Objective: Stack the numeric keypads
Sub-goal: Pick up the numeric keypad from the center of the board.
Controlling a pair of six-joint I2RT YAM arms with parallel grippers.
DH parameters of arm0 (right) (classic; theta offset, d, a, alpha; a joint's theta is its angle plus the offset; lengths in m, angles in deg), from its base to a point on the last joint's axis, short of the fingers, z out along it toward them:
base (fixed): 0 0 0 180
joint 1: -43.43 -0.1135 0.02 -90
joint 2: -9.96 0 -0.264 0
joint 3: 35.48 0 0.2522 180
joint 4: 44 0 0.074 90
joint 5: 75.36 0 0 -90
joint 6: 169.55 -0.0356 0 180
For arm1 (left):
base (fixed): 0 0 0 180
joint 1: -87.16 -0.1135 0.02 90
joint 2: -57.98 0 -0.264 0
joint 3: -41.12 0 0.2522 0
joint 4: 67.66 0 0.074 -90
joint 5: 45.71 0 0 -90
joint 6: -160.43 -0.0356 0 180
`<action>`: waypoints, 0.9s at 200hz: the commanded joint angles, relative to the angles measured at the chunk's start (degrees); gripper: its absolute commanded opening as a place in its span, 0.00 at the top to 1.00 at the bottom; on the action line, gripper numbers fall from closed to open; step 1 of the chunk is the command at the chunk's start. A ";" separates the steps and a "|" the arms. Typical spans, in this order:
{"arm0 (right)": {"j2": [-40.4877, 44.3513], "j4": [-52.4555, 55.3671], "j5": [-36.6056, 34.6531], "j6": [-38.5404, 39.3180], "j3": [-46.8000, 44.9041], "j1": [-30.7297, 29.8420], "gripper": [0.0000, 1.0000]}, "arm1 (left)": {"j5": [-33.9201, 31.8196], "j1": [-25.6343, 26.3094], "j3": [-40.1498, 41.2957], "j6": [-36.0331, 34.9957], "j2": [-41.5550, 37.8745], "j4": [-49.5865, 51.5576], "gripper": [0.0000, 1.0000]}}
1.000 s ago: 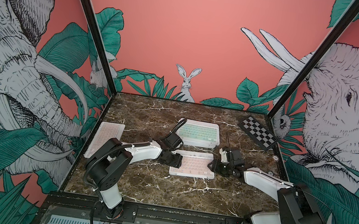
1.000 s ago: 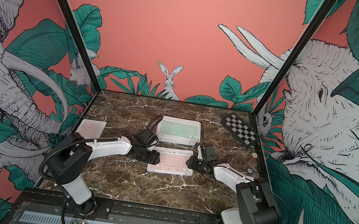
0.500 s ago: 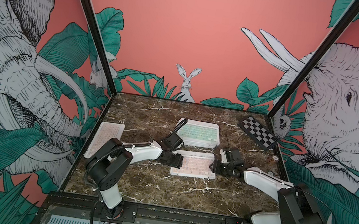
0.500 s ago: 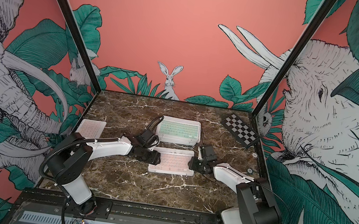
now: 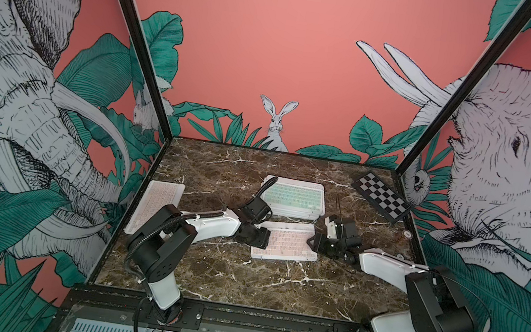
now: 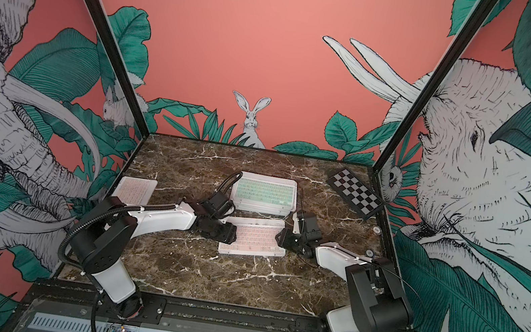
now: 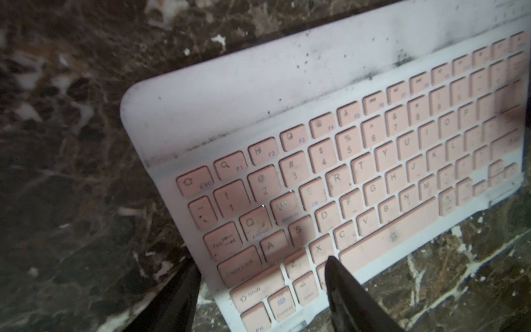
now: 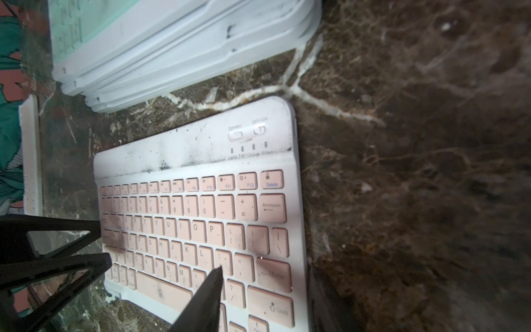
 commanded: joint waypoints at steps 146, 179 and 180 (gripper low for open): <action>9.74 -11.04 19.45 -9.83 -8.13 5.05 0.55 | 3.11 2.98 0.97 0.03 2.61 -2.49 0.30; 11.97 -9.51 20.40 -9.89 -8.37 5.62 0.55 | 3.20 2.98 0.98 -0.16 2.75 -2.56 0.30; 12.03 -9.50 20.43 -9.90 -8.33 5.62 0.55 | 3.20 2.98 0.93 -0.16 2.73 -2.57 0.30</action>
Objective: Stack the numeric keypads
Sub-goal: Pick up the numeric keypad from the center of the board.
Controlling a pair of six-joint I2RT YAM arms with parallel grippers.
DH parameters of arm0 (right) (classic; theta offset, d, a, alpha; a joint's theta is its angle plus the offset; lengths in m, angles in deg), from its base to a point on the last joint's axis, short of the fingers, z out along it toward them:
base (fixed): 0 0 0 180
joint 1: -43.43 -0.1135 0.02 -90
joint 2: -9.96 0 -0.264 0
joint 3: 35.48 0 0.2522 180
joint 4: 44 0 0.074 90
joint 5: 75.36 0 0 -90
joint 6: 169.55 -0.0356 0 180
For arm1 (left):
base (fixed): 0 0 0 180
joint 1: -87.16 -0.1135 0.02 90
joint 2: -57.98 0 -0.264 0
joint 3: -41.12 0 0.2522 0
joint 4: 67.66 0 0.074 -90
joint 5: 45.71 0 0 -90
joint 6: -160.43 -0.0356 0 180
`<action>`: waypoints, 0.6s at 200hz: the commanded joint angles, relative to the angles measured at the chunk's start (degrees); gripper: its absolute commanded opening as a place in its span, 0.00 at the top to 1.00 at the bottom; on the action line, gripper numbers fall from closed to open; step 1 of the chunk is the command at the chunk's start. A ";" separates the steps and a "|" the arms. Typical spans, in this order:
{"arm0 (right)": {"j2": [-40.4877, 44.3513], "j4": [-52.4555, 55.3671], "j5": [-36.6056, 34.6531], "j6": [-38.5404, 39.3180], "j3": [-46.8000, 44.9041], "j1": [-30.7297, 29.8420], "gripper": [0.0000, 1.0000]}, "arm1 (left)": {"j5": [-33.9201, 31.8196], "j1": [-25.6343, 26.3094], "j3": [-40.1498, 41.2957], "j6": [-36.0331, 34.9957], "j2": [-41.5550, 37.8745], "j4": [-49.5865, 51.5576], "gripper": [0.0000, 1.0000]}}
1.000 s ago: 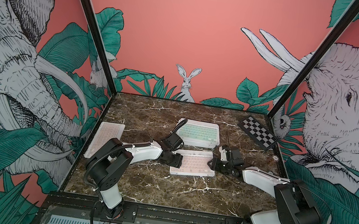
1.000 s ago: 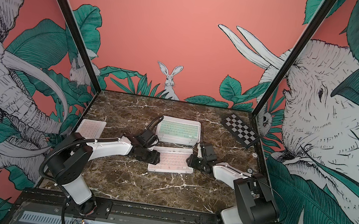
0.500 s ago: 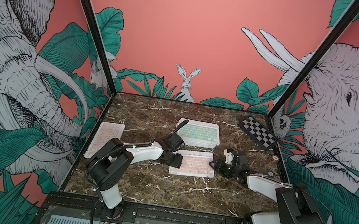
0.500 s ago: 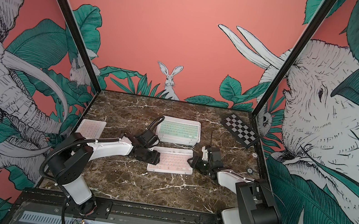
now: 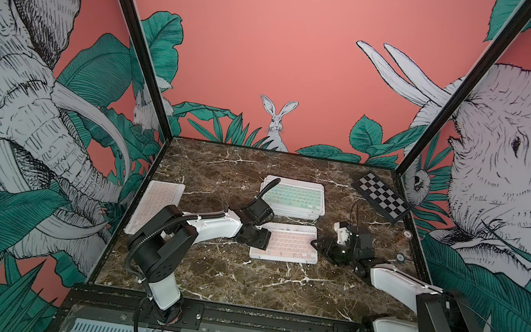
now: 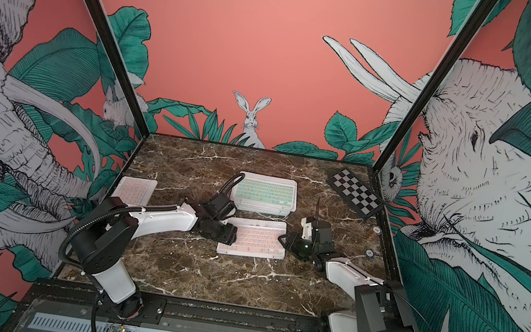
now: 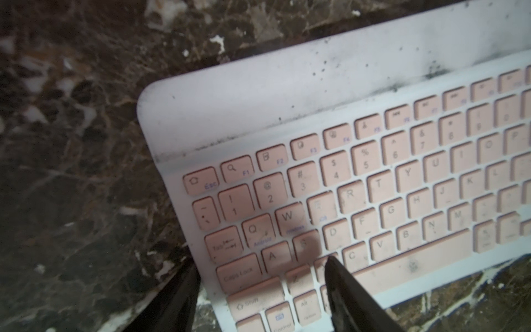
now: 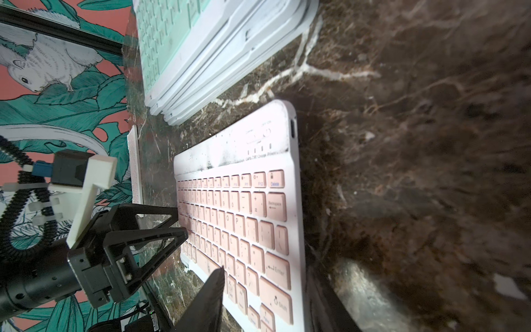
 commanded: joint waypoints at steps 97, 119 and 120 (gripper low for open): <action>7.82 1.66 9.08 -1.31 -0.57 -0.58 0.56 | 5.27 2.04 2.37 -1.07 2.70 -3.59 0.30; 10.27 6.12 7.22 0.70 0.20 -0.54 0.56 | 4.88 2.05 2.47 -1.04 2.52 -3.43 0.30; 10.36 6.31 7.16 0.80 0.28 -0.54 0.56 | 4.88 2.04 2.47 -1.07 2.52 -3.46 0.30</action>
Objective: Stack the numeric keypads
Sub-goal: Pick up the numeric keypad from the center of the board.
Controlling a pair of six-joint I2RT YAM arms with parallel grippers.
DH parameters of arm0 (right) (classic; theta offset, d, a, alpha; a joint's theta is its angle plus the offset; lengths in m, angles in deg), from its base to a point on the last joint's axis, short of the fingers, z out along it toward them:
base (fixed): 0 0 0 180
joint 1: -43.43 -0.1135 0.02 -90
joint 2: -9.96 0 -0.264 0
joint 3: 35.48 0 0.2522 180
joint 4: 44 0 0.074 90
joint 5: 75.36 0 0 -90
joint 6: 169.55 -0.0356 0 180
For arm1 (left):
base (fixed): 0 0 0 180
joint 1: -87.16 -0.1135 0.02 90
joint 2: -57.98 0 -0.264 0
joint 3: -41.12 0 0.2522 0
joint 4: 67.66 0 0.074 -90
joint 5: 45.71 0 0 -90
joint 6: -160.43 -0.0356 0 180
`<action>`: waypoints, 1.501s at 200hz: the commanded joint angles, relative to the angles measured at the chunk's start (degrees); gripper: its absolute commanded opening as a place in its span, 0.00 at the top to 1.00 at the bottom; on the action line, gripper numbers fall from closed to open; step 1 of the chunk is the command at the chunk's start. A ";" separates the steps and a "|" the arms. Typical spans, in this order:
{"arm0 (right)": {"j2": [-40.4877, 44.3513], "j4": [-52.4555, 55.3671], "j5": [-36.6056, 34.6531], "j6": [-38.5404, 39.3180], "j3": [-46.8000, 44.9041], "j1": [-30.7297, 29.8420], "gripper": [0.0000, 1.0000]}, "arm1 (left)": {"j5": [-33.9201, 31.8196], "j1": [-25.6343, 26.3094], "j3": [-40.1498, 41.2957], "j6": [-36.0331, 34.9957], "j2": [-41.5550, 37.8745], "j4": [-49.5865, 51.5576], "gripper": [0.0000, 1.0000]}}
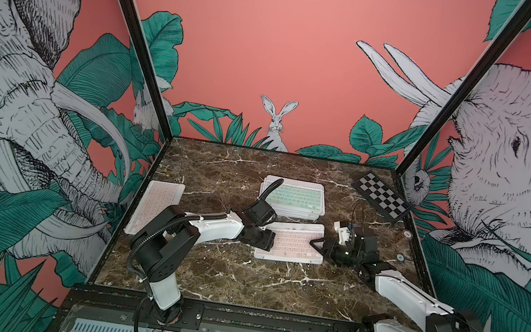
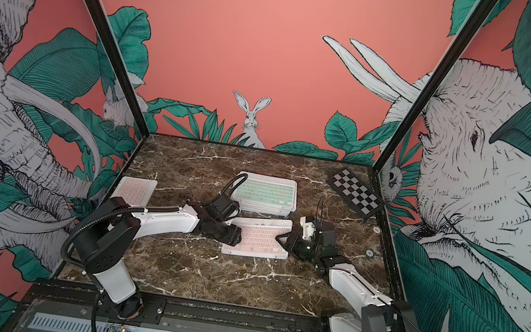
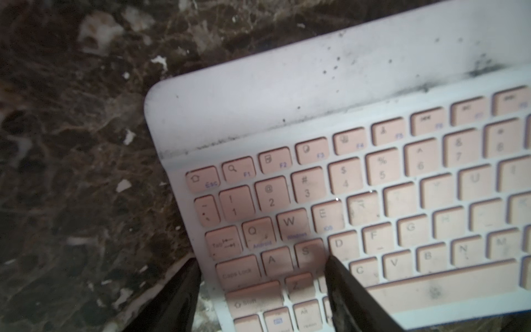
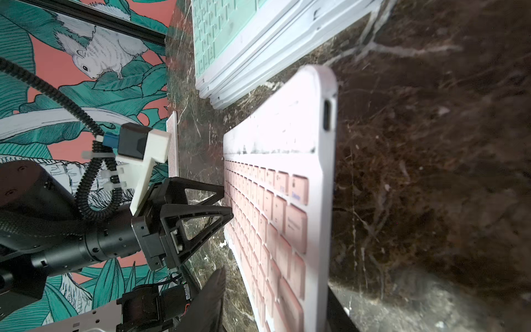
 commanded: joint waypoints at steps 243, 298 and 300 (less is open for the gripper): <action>9.12 13.48 3.44 3.47 9.57 -0.32 1.00 | -17.10 1.76 -3.43 2.36 -16.77 14.57 0.28; 4.63 10.47 7.96 1.07 17.55 1.09 1.00 | -16.97 -3.91 -11.79 0.15 -18.84 21.87 0.27; 4.42 10.42 7.97 1.07 17.83 1.15 1.00 | -16.94 -4.71 -12.11 0.14 -18.89 22.15 0.27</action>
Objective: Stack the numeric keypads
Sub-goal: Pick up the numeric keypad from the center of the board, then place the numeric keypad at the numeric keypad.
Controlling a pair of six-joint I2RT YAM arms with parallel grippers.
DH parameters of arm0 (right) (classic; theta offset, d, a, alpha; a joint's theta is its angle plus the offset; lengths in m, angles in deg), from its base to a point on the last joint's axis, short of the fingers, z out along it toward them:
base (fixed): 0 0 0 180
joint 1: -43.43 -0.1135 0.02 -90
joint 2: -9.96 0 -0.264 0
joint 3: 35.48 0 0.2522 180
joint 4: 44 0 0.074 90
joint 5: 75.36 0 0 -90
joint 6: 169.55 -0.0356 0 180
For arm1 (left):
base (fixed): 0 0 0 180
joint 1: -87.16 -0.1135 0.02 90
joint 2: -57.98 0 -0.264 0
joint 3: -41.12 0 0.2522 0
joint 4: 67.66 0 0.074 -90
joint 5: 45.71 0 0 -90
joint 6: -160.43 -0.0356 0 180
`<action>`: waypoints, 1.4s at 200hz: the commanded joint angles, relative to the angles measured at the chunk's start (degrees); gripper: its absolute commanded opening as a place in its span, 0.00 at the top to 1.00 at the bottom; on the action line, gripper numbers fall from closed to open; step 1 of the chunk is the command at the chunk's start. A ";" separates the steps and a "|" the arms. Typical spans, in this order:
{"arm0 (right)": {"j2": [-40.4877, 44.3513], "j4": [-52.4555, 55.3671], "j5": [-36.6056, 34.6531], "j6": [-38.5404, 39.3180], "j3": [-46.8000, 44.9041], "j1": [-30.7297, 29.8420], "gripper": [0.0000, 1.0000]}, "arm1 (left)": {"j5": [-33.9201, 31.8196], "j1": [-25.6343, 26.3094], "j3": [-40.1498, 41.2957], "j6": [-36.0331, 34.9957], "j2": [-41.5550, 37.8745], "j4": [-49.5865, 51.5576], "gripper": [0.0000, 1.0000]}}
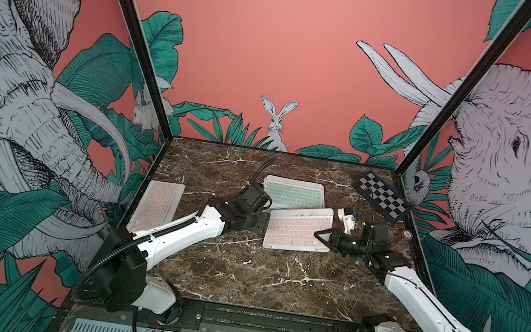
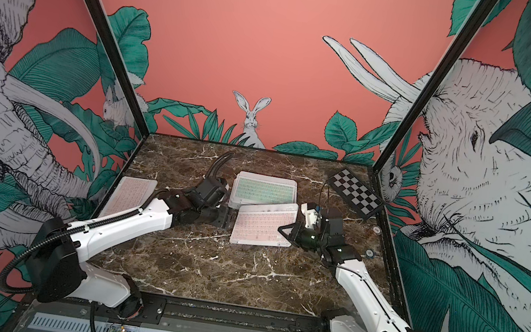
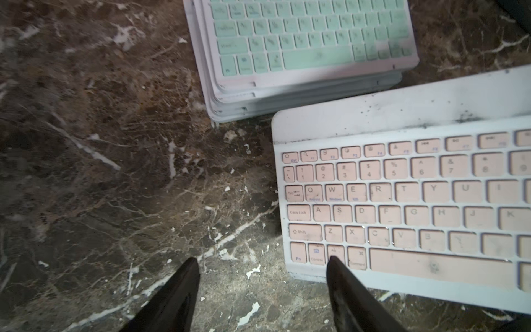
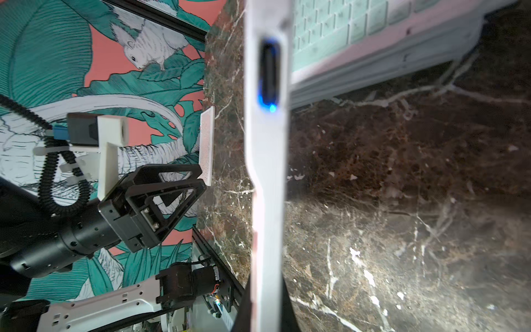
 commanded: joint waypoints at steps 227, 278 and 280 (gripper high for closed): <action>-49.79 -23.63 18.59 -0.11 36.19 6.01 1.00 | -1.60 -13.03 -15.77 -5.29 4.82 8.93 0.26; -53.35 -26.25 22.08 -2.05 36.97 7.52 1.00 | -2.13 -13.00 -14.57 -5.09 3.71 8.61 0.26; -53.43 -26.24 22.18 -2.06 37.11 7.54 1.00 | -2.16 -13.03 -14.56 -5.10 3.71 8.59 0.26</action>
